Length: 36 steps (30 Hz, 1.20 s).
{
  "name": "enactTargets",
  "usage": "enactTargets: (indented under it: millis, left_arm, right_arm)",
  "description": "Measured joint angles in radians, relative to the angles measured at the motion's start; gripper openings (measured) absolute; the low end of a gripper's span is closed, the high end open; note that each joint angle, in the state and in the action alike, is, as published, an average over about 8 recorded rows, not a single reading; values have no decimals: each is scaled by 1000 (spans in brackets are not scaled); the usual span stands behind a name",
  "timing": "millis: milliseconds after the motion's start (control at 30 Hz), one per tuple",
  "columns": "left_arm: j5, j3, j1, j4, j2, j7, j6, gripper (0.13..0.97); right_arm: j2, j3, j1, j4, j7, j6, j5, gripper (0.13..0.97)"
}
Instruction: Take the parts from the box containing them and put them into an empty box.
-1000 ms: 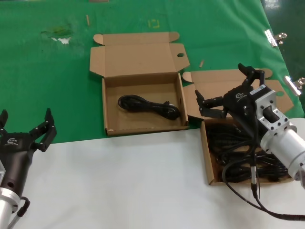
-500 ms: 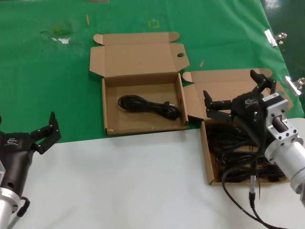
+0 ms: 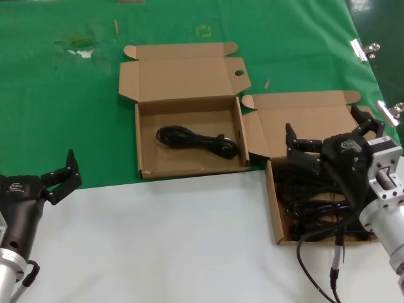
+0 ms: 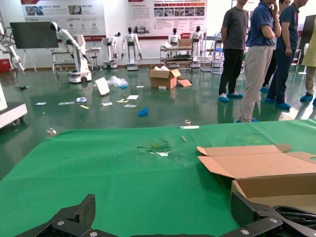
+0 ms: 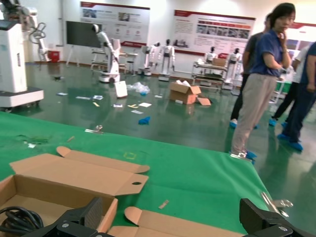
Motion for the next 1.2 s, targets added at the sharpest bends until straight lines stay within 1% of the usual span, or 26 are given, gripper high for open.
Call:
enactTargets:
  millis: [467, 1200]
  left_arm:
    - [0, 0, 0, 0, 0, 0, 0, 966]
    - [0, 0, 0, 0, 0, 0, 0, 966]
  right_arm:
    - [-26, 36, -76, 47, -28, 67, 75, 966]
    - [-27, 38, -81, 50, -30, 71, 79, 966]
